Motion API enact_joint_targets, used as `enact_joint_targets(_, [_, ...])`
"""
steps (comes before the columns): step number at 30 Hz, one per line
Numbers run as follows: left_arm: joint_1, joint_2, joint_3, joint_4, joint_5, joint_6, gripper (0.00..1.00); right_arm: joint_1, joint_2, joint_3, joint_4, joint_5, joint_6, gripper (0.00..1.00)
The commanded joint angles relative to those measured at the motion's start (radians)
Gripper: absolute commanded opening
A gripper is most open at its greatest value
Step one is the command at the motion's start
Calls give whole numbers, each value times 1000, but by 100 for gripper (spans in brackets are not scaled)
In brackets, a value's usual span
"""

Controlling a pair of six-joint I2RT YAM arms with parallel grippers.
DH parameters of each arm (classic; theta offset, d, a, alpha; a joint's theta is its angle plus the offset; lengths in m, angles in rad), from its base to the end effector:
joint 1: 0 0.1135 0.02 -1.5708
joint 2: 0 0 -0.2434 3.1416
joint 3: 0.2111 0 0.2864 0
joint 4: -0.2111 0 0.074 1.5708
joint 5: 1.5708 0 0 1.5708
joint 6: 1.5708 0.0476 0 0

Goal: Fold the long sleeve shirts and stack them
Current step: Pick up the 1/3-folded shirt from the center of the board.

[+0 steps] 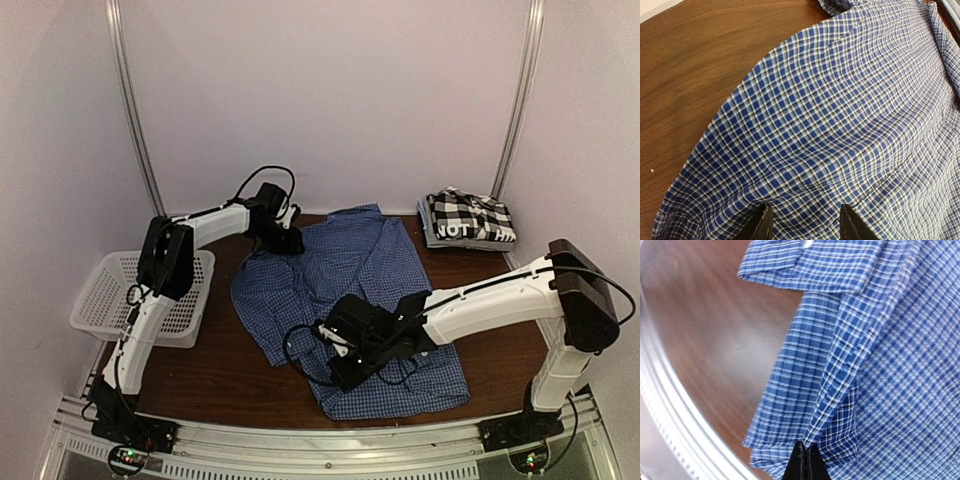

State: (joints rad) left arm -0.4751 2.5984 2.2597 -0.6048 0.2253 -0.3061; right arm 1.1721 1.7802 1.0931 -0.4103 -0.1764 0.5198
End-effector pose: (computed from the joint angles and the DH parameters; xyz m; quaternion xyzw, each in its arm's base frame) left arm 0.5137 -0.2762 0.1054 0.1143 0.9389 -0.2156 0.2428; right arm 0.1399 0.3537 0.1128 -0.3298 0.9107 0.2316 0.0908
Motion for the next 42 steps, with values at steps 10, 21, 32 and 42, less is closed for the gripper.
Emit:
enact_joint_targets(10, [26,63,70,-28,0,33,47,77,52,165,13,-251,-24,0])
enact_joint_targets(21, [33,65,84,-39,8,61,48,72,217,380,49,-333,-11,0])
enact_joint_targets(32, [33,55,126,-59,1,78,55,59,188,358,97,-346,11,0])
enact_joint_targets(42, [35,-190,114,-60,-34,51,76,-24,103,187,247,-358,53,0])
